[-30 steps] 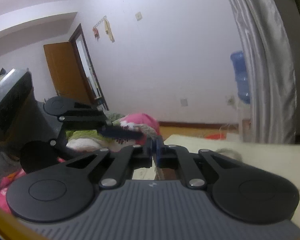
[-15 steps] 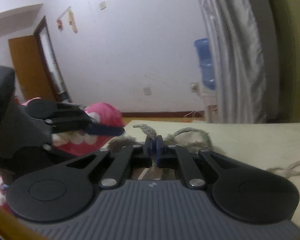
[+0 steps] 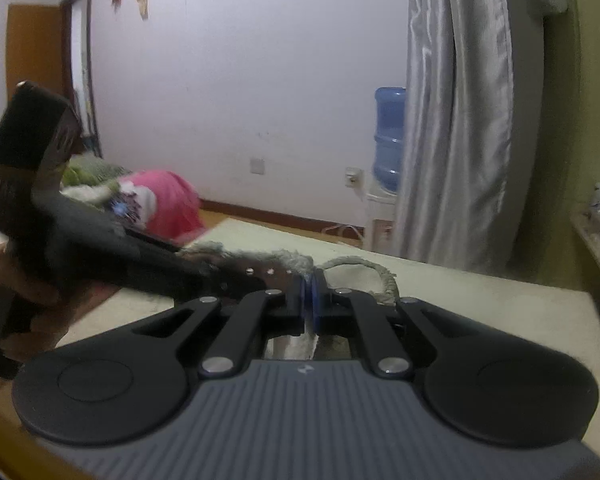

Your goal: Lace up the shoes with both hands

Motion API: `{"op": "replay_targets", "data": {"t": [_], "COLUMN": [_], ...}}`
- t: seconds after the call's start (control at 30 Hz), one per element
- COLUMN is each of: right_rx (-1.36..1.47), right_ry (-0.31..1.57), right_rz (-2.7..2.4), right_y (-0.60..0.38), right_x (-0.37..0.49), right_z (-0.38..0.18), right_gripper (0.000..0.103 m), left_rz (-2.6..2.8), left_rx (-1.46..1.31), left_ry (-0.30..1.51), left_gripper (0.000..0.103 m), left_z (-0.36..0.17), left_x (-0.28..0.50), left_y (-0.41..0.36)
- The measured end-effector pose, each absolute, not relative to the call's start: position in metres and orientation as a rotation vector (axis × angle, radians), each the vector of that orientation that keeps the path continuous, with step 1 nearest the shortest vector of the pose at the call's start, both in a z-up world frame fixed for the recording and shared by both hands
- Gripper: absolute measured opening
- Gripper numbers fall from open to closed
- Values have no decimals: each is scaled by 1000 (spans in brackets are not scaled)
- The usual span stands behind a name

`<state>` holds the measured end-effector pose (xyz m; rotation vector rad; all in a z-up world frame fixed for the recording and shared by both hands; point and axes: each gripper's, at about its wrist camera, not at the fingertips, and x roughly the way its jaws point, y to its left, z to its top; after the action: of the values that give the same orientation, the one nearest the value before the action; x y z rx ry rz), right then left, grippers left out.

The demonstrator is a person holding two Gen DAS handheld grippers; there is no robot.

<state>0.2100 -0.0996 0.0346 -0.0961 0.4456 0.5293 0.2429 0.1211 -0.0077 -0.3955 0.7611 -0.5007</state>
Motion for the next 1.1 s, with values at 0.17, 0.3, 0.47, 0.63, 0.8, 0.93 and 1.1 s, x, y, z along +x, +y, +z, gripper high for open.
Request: {"op": "replay_targets", "data": {"t": [0.17, 0.3, 0.47, 0.63, 0.8, 0.93, 1.1], "right_rx": [-127, -186, -180, -36, -35, -79, -44], "right_ry": [482, 484, 479, 552, 542, 597, 594], "right_rz": [475, 399, 233, 305, 345, 349, 352], "right_y": [-81, -63, -54, -65, -68, -58, -58], "right_x": [212, 209, 215, 231, 226, 232, 236], "right_z": [33, 27, 16, 7, 3, 4, 2], "right_gripper": [1, 0, 0, 2, 2, 2, 2], "left_rz": [-550, -569, -599, -632, -648, -650, -651], "left_rx": [-659, -731, -796, -830, -832, -818, -815], "left_ry": [763, 755, 745, 731, 727, 720, 714], "left_gripper": [10, 10, 10, 11, 13, 13, 13], "left_z": [-36, -47, -57, -64, -65, -64, -64], "left_x": [248, 247, 249, 248, 250, 250, 250], "left_y": [150, 159, 167, 169, 167, 166, 166]}}
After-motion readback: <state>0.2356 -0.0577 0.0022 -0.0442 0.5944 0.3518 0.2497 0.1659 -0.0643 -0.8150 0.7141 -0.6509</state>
